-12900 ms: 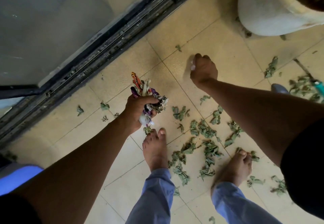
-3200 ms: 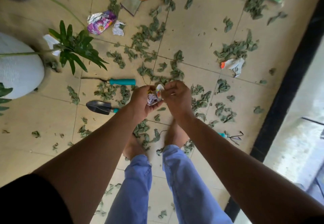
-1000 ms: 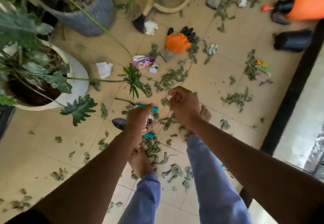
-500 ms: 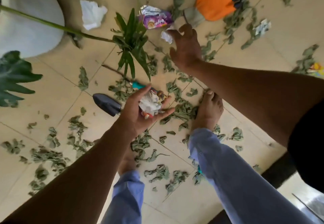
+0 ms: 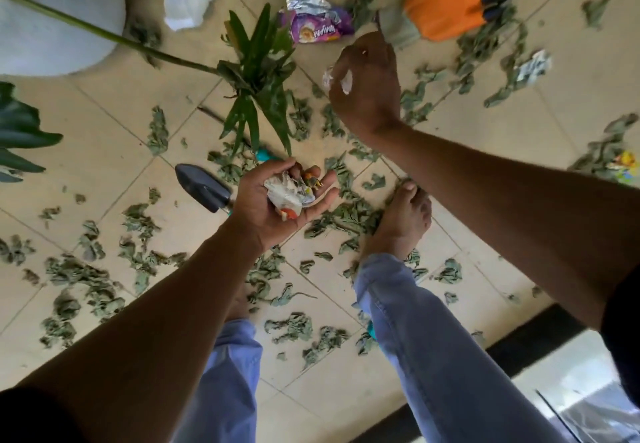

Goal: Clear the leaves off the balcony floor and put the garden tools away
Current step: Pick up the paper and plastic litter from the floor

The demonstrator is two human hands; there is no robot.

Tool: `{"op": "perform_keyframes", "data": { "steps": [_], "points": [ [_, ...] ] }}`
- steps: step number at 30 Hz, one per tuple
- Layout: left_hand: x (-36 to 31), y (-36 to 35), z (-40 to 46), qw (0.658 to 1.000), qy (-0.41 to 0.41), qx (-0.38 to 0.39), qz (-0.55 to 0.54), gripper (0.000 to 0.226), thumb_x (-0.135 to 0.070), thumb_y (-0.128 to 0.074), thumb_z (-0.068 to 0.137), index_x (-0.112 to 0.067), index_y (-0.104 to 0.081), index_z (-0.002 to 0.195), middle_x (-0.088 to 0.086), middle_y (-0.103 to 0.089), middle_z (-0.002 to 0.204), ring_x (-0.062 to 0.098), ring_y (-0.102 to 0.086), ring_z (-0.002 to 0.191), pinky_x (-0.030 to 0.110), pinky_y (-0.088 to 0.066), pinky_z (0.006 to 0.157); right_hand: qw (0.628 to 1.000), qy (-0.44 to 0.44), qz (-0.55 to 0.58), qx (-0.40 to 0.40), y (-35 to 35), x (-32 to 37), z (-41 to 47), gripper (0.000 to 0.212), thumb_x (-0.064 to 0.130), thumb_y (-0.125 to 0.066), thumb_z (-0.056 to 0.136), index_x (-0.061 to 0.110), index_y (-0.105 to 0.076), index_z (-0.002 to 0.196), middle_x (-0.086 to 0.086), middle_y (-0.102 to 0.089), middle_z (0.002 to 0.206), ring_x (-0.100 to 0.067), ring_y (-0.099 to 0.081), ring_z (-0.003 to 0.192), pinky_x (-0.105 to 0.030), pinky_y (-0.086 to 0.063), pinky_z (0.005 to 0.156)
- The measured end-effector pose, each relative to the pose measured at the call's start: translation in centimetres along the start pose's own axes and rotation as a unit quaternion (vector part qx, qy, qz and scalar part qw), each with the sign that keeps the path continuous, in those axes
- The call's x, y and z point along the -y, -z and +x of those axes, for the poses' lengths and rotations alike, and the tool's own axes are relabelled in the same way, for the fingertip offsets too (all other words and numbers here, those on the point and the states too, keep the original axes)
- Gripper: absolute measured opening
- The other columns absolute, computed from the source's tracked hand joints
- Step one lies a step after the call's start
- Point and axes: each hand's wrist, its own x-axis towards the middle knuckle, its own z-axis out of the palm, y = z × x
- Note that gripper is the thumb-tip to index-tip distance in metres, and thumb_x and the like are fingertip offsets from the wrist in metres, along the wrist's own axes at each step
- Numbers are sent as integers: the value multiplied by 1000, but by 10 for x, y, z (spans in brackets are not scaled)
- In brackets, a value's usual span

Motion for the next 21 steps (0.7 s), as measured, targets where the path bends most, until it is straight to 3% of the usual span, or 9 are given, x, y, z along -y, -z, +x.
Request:
{"op": "perform_keyframes", "data": {
  "steps": [3,5,8,9,11,13,16,21],
  "points": [
    [1,-13,-6,1000,-5,-14,-15,19,-21,-59,89,-10,-54,74,10,-65,87,35,-73,105,50,-59,89,990,-24,135,-46,40,22,-22,6,6,-65,76,11,-63,76,-8,-60,89,-20,-60,81,-35,-52,66],
    [3,-21,-4,1000,-8,-23,-15,18,-21,-60,89,-10,-55,75,11,-65,89,34,-72,101,49,-58,92,976,-30,210,-40,71,39,-44,9,-1,-68,78,7,-63,77,-4,-62,80,-16,-57,70,-31,-50,59],
    [3,-32,5,1000,-10,-27,12,22,-25,-59,91,-8,-64,104,16,-66,119,33,-64,119,48,-50,105,965,-11,262,6,98,52,-79,6,-1,-66,79,4,-63,78,-2,-64,76,-17,-58,68,-30,-48,57],
    [4,-36,9,999,-14,-28,20,27,-26,-58,90,-9,-65,109,17,-66,122,33,-64,119,46,-51,102,964,-9,264,31,99,53,-89,4,0,-66,79,5,-64,79,-1,-65,75,-18,-58,68,-30,-47,58],
    [7,-48,17,999,-30,-20,26,19,-25,-52,87,-10,-64,91,13,-66,95,30,-68,92,40,-55,87,966,-11,251,60,95,51,-105,5,3,-67,78,8,-67,80,2,-65,75,-16,-58,68,-34,-48,61],
    [10,-58,24,998,-50,-21,17,11,-22,-52,81,-12,-56,77,5,-55,79,24,-59,74,37,-52,76,971,-13,232,57,86,47,-114,6,5,-69,78,11,-68,80,5,-66,74,-15,-56,69,-38,-49,65],
    [13,-60,33,999,-31,-32,11,21,-27,-58,87,-12,-56,72,3,-58,75,19,-61,69,31,-58,66,980,2,192,54,74,43,-119,2,12,-69,82,13,-67,80,4,-65,76,-18,-56,74,-41,-49,68],
    [16,-60,37,999,-13,-23,27,24,-33,-65,85,-12,-58,77,2,-64,62,16,-62,61,23,-54,59,997,22,52,46,72,42,-119,12,25,-67,88,17,-69,80,-3,-60,88,-24,-52,83,-37,-45,65]
  ]
}}
